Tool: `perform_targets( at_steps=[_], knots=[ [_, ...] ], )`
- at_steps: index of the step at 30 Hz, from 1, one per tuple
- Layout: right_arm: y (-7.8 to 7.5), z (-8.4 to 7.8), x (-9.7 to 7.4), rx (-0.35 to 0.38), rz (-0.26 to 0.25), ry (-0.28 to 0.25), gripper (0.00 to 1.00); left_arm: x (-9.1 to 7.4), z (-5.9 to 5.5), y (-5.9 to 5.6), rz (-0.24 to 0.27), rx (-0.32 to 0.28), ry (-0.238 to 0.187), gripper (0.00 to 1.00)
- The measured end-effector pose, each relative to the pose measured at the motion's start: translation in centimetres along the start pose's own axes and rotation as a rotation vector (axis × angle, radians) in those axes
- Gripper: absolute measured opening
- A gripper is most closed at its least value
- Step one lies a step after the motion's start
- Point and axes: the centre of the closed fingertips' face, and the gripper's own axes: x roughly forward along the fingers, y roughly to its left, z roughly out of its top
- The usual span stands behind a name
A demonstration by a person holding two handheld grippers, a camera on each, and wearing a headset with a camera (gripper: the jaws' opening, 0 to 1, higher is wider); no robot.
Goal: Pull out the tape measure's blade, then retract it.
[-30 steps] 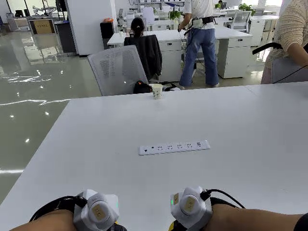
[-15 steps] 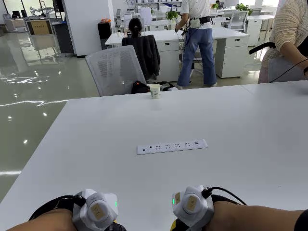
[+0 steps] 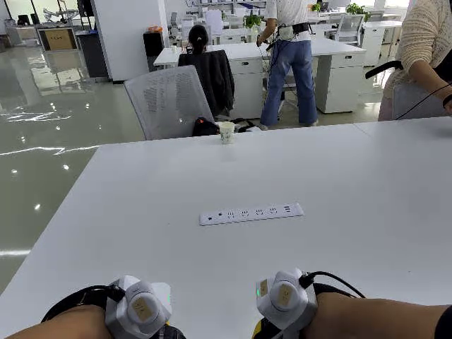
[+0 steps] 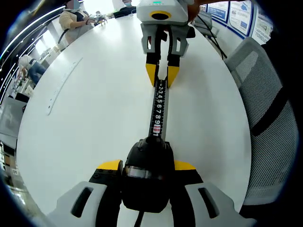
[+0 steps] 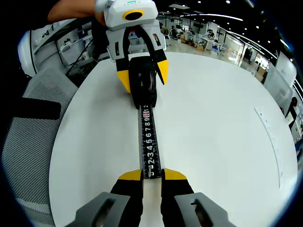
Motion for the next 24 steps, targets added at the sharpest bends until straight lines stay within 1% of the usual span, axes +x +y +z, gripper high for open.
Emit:
perform_targets(
  at_steps=[7, 12, 17, 19, 24],
  knots=[
    [0.04, -0.38, -0.22, -0.003, -0.002, 0.004, 0.10, 0.00, 0.01, -0.03, -0.001, -0.006, -0.005, 0.34],
    [0.04, -0.42, -0.23, -0.027, -0.005, 0.009, 0.10, 0.03, 0.03, -0.01, -0.003, -0.007, -0.006, 0.34],
    [-0.05, -0.46, -0.31, 0.000, -0.006, -0.006, 0.10, 0.00, -0.01, 0.09, -0.007, -0.011, -0.015, 0.34],
    [-0.07, -0.58, -0.39, 0.006, -0.003, -0.004, 0.10, -0.02, 0.01, 0.04, -0.003, -0.011, -0.021, 0.34],
    [-0.04, -0.76, -0.57, 0.001, 0.004, 0.001, 0.10, 0.01, 0.04, 0.06, -0.003, -0.009, -0.018, 0.34]
  ],
)
